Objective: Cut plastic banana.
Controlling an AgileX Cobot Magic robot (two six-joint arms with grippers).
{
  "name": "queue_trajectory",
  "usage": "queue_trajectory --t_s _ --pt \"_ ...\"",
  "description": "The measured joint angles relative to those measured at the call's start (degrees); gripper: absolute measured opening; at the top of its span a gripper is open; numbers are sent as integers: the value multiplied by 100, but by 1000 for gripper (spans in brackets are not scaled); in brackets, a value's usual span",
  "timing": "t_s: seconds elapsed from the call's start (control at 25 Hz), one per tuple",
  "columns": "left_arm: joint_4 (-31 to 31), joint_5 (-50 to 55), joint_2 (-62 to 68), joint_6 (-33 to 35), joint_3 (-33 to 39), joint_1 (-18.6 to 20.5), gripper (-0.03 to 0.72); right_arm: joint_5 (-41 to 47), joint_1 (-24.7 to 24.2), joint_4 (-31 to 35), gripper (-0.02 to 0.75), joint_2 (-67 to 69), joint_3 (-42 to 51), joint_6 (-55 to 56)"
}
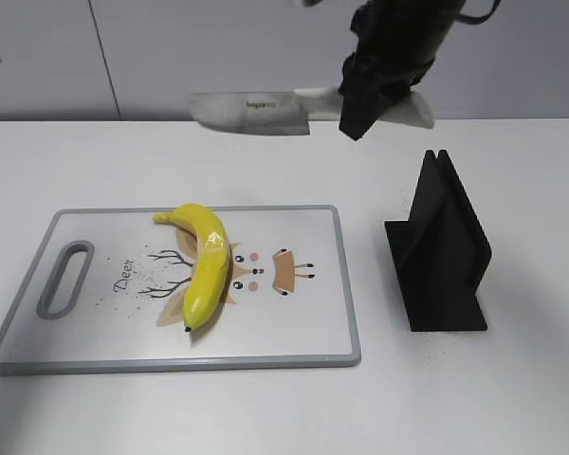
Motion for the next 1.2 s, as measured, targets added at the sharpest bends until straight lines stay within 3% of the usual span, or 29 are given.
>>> queue_trajectory --t_s 0.16,0.32,0.52,0.72,0.96,1.2 --pt "603 579 -246 -958 42 613 588 0 0 -40 161 -430 89 1018" --pt "976 628 -965 -1320 607 834 588 -23 0 104 161 -1040 695 2025" --pt "964 252 -2412 -1354 1845 572 588 -766 0 -134 161 -1908 1864 3182" --pt "1180 -246 -3866 -1344 3092 -31 588 -1152 0 -1060 161 -2585 2756 4383" --pt "1248 -297 -5451 -1454 4292 -50 588 -1361 0 -1709 161 -3034 3452 5467" --pt "994 -128 -7009 -1459 5244 -50 588 -1721 0 -1850 161 -3149 4006 5974"
